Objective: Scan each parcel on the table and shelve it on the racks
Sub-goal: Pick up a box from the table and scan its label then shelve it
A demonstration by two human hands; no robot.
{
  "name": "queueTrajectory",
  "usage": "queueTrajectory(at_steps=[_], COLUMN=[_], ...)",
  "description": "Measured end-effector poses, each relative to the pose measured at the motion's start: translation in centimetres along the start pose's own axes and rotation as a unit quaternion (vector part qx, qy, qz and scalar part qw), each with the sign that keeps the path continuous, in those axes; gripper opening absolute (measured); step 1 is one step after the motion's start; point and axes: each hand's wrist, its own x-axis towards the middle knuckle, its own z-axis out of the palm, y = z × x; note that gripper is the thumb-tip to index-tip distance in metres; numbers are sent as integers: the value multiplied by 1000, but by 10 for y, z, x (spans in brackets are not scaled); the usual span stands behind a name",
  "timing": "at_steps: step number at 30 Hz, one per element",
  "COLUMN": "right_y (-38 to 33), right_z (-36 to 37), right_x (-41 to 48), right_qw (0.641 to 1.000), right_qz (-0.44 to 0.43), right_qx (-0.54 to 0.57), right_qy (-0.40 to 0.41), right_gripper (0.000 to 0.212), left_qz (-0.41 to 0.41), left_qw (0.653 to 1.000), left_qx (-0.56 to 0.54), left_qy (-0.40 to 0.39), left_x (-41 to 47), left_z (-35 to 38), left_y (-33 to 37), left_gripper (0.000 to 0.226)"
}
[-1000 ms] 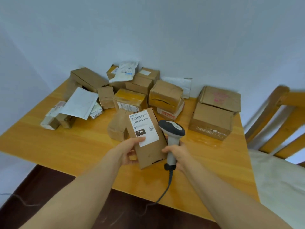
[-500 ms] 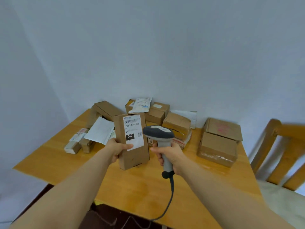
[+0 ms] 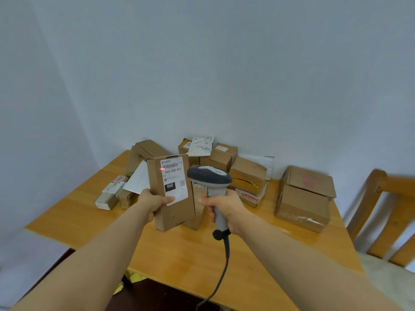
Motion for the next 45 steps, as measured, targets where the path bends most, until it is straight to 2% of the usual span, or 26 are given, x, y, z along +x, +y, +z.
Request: queueTrajectory(at_steps=[13, 15, 19, 22, 24, 26, 30, 34, 40, 45], right_y=[8, 12, 24, 36, 41, 45, 59, 83, 120, 133], right_z=[39, 44, 45, 46, 50, 56, 74, 92, 120, 177], right_x=[13, 12, 12, 13, 10, 6, -16, -60, -137, -200], right_qw=[1000, 1000, 999, 996, 995, 996, 995, 983, 949, 921], right_qz=[23, 30, 29, 43, 53, 59, 69, 97, 129, 112], right_qx=[-10, 5, 14, 24, 30, 35, 55, 65, 54, 3], right_qy=[4, 6, 36, 76, 75, 49, -56, -143, -282, -374], right_gripper=[17, 25, 22, 39, 44, 43, 46, 42, 33, 37], left_qz=[-15, -19, -44, -57, -57, -50, -38, -34, -51, -39], left_qw=[1000, 999, 992, 984, 979, 976, 972, 968, 959, 938], left_qx=[-18, -28, -82, -122, -147, -166, -209, -244, -271, -304], left_qy=[-12, -26, -80, -118, -129, -130, -99, -34, 70, 164], left_x=[21, 22, 16, -4, -23, -43, -92, -158, -263, -357], left_z=[-32, -39, -61, -80, -94, -111, -142, -154, -181, -225], left_y=[-15, -18, -26, -37, -48, -60, -83, -115, -173, -213], left_gripper=[58, 57, 63, 60, 55, 60, 85, 56, 52, 40])
